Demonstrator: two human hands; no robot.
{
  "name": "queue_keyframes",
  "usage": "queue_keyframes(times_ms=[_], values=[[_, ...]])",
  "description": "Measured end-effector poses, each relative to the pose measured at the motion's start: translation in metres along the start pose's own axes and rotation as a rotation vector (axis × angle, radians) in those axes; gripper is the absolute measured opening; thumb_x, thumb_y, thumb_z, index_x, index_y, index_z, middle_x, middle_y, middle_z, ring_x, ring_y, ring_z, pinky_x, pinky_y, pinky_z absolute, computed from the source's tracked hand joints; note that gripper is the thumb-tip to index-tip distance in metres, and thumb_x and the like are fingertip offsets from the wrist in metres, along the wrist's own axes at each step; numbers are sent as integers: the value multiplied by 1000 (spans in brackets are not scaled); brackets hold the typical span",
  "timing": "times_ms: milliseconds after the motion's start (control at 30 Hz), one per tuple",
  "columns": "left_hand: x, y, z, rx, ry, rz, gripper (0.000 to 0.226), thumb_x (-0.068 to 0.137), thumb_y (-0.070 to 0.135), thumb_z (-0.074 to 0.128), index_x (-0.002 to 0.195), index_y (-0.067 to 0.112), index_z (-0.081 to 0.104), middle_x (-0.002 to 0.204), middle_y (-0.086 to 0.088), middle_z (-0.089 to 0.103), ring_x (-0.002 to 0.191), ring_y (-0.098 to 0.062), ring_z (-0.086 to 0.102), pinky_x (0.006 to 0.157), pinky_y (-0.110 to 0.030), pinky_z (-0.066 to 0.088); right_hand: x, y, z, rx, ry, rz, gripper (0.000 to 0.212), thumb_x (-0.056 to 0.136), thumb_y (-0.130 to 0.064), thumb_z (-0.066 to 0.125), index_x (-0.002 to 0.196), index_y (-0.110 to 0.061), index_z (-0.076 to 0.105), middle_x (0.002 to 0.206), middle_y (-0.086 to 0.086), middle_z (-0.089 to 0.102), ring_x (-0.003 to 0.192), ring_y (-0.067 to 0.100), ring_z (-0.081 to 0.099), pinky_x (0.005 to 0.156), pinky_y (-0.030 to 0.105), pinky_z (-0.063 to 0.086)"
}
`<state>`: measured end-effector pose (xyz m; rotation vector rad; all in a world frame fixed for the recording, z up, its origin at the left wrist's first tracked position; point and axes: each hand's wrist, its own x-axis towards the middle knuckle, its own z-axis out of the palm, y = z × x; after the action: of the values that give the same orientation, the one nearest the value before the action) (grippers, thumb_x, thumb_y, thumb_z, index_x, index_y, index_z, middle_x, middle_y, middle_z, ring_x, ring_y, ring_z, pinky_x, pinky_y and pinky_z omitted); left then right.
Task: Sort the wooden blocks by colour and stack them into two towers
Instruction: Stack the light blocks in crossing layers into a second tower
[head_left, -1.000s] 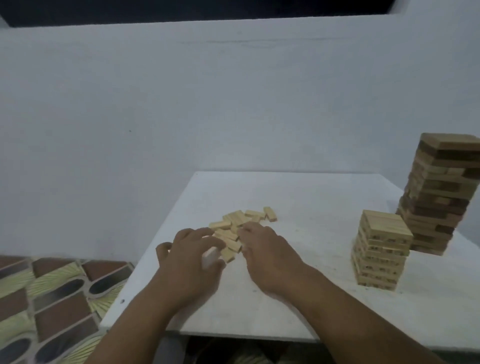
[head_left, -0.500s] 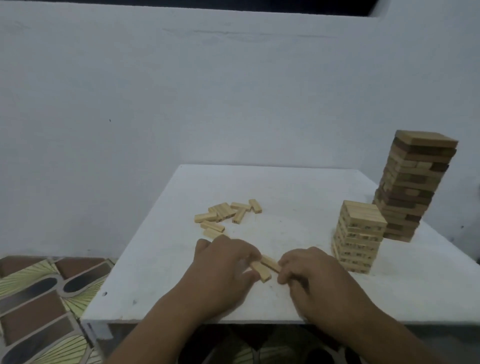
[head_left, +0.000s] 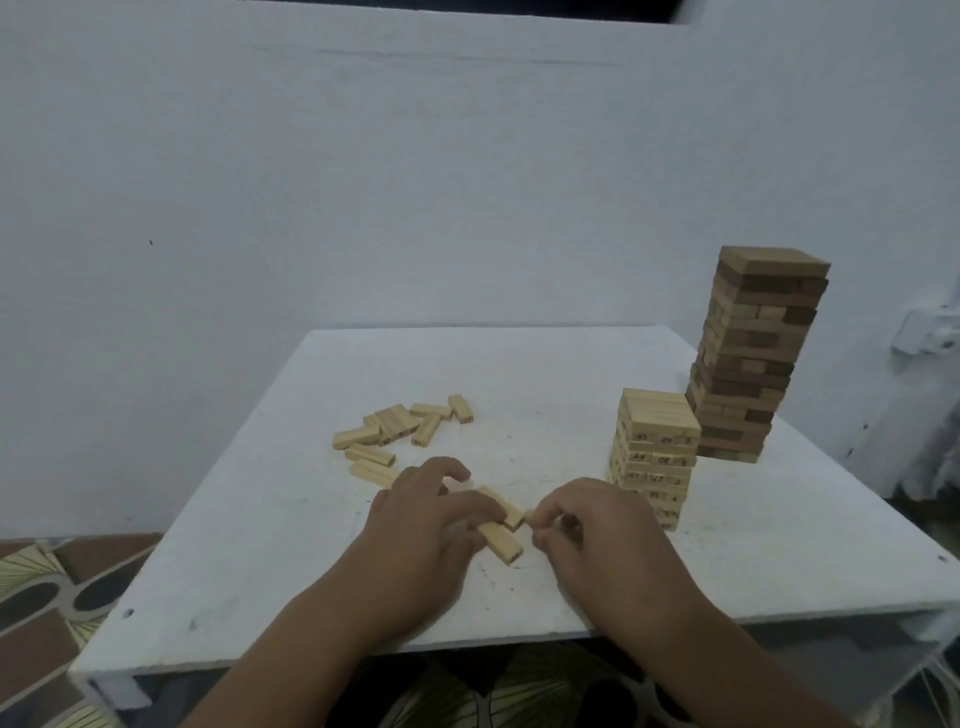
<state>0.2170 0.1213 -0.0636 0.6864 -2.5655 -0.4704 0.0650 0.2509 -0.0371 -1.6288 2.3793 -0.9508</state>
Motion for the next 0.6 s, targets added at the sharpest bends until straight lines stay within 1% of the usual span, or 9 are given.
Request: queue_keyframes(times_ms=[67,133,233,300,400,433,467,533,600], values=[[1,-1,-2,-34,-10,-7,18,94,36,58,105,49,63,123,30,48,117,2,43,103,-36,37,1,-1,-2,-38,-41,6,14,91,-20,65,93,-29,76,95,-15,65,84,0,58,70,8,43],[2,-1,-5,-41,-19,7,16,93,35,58,102,47,64,112,31,58,112,0,47,101,-40,40,3,-2,-5,-45,-53,29,16,93,-20,62,96,-27,76,98,-13,65,84,2,59,68,9,43],[3,-2,-6,-29,-21,-28,14,93,35,59,102,47,61,102,27,60,108,2,46,102,-36,35,9,-4,-4,-84,-95,88,17,96,-22,61,100,-13,75,104,-1,69,90,9,63,74,18,45],[3,-1,-7,-11,-18,-40,21,95,33,56,110,48,55,100,25,58,107,3,43,100,-33,30,10,-4,-3,-123,-109,90,19,96,-22,60,98,-10,75,102,5,70,93,15,64,78,24,47],[3,4,-9,31,-44,-40,41,100,28,48,132,53,40,113,30,52,113,4,36,99,-31,26,8,-4,-2,-112,-102,80,19,94,-16,56,96,-15,74,100,2,70,94,17,65,81,26,51],[3,5,-7,53,-54,-33,44,102,27,45,136,53,39,117,31,49,115,3,34,99,-32,26,7,-6,-3,-125,-112,82,21,94,-15,55,96,-19,76,102,0,70,95,15,65,82,26,52],[3,6,-7,75,-57,-20,43,103,26,43,136,53,42,118,31,48,115,1,34,99,-32,27,7,-7,-3,-138,-124,83,23,94,-15,55,98,-22,77,105,-4,69,96,13,65,84,25,52],[4,5,-8,100,-39,-5,41,102,20,42,127,51,53,117,31,51,114,2,37,97,-33,27,6,-9,-4,-120,-130,84,25,92,-14,55,100,-26,76,110,-8,68,98,9,64,86,19,50],[4,2,-10,94,-19,-16,41,100,15,43,118,48,59,116,33,55,113,3,39,96,-33,27,6,-8,-4,-93,-87,56,24,90,-12,56,96,-24,76,106,-9,69,90,5,62,78,9,47]])
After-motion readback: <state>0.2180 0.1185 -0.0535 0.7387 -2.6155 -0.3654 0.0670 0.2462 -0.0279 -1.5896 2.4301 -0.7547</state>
